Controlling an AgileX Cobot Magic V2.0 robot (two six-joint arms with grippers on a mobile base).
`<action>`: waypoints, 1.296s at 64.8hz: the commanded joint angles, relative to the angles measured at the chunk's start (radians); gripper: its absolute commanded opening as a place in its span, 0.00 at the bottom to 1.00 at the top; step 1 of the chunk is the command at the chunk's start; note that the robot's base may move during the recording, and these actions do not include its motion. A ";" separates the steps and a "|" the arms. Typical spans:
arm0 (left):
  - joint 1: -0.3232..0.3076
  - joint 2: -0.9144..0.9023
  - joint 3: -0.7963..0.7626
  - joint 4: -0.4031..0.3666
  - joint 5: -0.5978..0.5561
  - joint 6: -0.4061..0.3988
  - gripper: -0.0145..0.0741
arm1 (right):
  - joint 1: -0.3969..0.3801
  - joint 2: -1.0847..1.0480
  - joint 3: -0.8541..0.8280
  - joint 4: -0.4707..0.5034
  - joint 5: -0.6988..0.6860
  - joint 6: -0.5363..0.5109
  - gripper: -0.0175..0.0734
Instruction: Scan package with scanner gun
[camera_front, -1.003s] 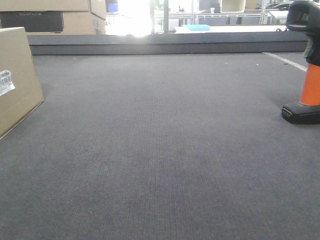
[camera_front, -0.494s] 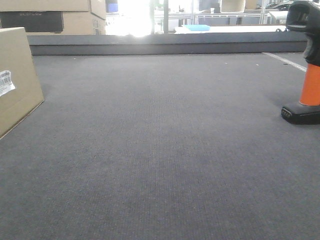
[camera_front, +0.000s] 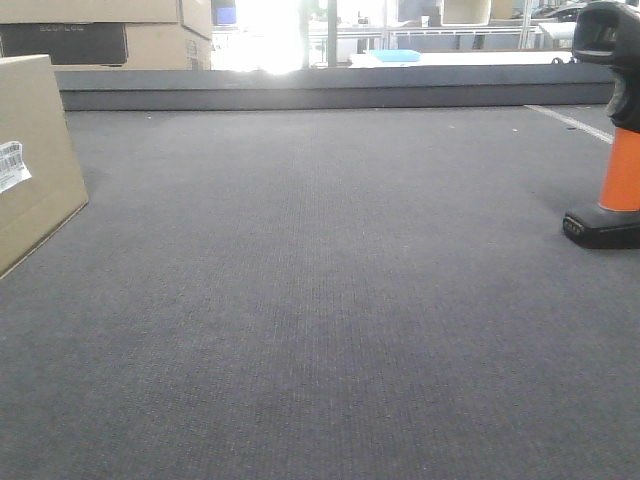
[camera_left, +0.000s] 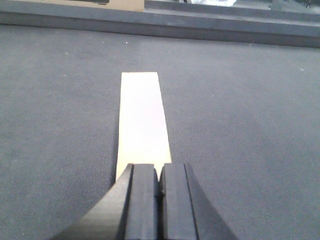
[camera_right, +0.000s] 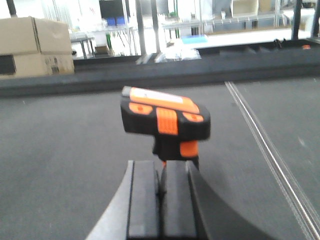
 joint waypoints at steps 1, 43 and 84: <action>0.005 -0.055 0.062 -0.004 -0.085 -0.003 0.04 | -0.002 -0.070 -0.044 -0.017 0.145 -0.004 0.02; 0.005 -0.494 0.251 -0.056 -0.058 -0.003 0.04 | -0.002 -0.344 -0.102 -0.056 0.291 -0.004 0.02; 0.005 -0.541 0.251 0.089 -0.090 -0.003 0.04 | -0.002 -0.354 -0.112 -0.041 0.285 -0.004 0.02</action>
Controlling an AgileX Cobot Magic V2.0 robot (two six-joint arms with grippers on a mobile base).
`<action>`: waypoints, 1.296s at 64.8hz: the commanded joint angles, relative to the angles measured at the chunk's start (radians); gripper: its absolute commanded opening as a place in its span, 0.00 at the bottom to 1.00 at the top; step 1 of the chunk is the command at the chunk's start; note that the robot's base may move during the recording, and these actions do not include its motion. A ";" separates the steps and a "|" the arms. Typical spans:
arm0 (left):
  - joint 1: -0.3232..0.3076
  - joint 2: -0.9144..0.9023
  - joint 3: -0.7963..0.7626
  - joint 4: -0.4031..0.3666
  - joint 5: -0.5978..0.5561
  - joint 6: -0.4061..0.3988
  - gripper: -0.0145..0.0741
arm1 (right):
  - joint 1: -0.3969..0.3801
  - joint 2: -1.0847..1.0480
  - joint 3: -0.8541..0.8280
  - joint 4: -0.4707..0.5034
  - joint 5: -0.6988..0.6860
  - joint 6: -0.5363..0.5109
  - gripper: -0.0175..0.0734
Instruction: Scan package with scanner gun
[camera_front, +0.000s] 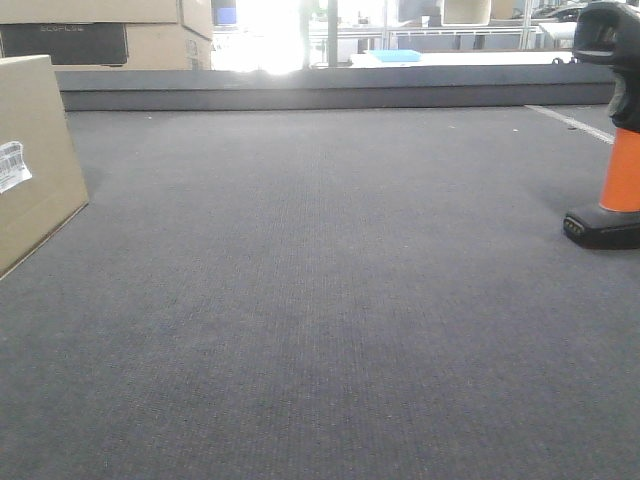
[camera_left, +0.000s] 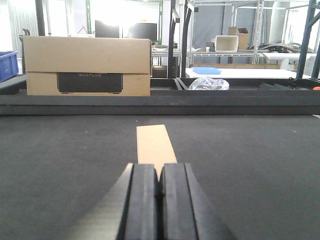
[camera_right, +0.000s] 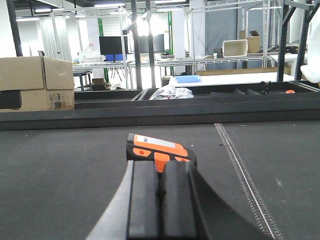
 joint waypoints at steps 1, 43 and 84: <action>0.005 -0.002 0.000 0.004 -0.021 -0.003 0.04 | -0.002 -0.002 -0.011 0.004 -0.018 -0.004 0.02; 0.005 -0.002 0.000 0.006 -0.021 -0.003 0.04 | -0.002 -0.002 0.001 0.004 -0.005 -0.004 0.02; 0.005 -0.002 0.000 0.006 -0.021 -0.003 0.04 | -0.002 -0.002 0.256 0.146 -0.294 -0.222 0.01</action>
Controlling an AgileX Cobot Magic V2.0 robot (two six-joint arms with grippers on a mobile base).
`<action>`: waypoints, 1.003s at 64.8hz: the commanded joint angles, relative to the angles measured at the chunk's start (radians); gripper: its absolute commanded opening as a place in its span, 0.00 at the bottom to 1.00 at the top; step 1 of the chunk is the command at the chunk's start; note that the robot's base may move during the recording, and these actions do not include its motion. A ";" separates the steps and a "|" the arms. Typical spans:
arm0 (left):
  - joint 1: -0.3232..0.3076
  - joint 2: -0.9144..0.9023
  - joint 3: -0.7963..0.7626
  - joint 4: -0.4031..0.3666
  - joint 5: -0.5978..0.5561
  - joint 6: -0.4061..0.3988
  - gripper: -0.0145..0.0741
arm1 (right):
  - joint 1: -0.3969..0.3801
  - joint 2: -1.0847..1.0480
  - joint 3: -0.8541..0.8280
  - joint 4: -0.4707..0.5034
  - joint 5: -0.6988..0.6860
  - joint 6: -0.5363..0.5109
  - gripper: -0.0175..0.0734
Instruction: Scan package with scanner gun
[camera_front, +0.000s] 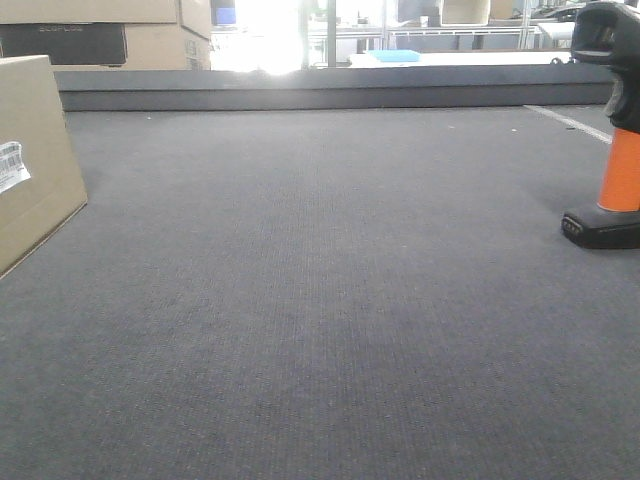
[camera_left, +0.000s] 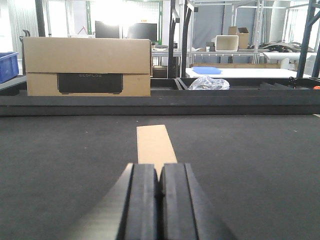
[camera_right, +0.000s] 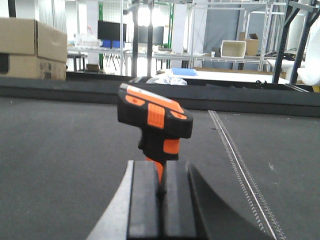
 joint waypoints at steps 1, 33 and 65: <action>0.005 -0.002 0.000 0.003 -0.020 -0.003 0.04 | -0.002 -0.002 0.001 0.004 -0.042 0.016 0.01; 0.005 -0.004 0.000 0.003 -0.030 -0.003 0.04 | -0.002 -0.079 0.001 -0.008 0.075 0.016 0.01; 0.005 -0.004 0.000 0.003 -0.030 -0.003 0.04 | -0.002 -0.079 0.001 -0.008 0.077 0.016 0.01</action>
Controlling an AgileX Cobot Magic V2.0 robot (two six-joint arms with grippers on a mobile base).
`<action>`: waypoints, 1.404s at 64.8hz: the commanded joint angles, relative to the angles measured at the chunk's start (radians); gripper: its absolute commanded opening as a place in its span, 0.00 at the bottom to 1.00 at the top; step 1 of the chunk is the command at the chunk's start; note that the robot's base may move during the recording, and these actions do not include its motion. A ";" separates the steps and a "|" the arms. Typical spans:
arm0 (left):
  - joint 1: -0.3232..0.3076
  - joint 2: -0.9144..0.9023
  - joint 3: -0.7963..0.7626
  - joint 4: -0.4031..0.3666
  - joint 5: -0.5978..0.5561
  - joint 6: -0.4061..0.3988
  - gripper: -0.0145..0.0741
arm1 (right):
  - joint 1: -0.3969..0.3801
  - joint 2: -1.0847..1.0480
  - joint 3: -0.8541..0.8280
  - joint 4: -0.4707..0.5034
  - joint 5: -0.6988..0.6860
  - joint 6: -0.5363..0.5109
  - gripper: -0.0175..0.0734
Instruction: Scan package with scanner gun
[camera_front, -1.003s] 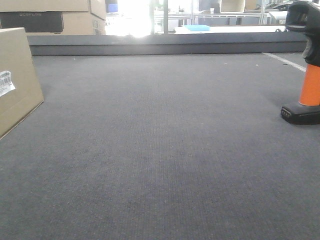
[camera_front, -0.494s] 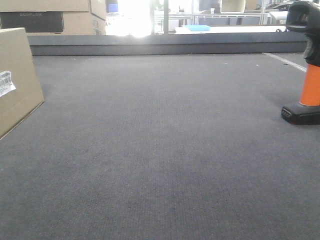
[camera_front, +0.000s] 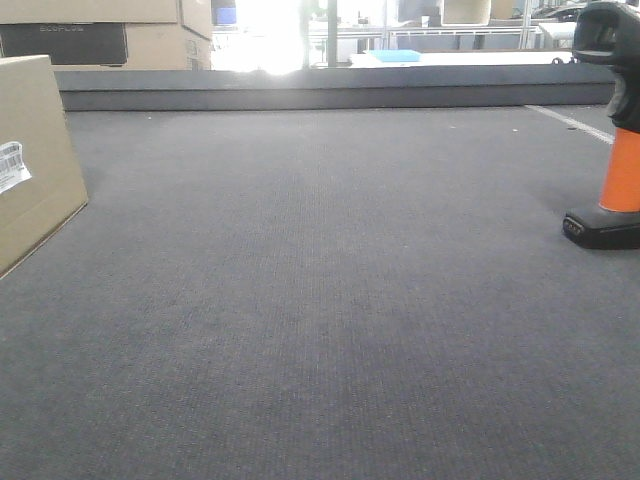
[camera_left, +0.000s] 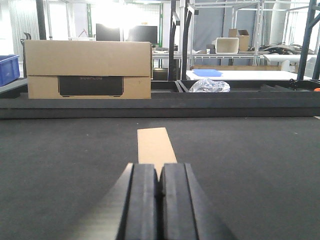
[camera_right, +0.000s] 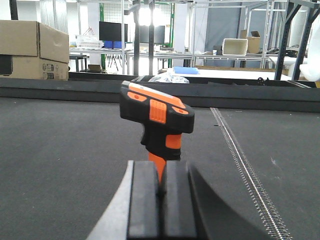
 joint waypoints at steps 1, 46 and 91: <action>0.005 -0.002 0.000 0.000 -0.021 -0.003 0.04 | -0.002 -0.004 -0.001 -0.008 -0.009 0.001 0.01; 0.020 -0.025 0.104 -0.023 -0.125 0.056 0.04 | -0.002 -0.004 -0.001 -0.008 -0.009 0.001 0.01; 0.085 -0.032 0.334 -0.119 -0.323 0.097 0.04 | -0.002 -0.004 -0.001 -0.008 -0.009 0.001 0.01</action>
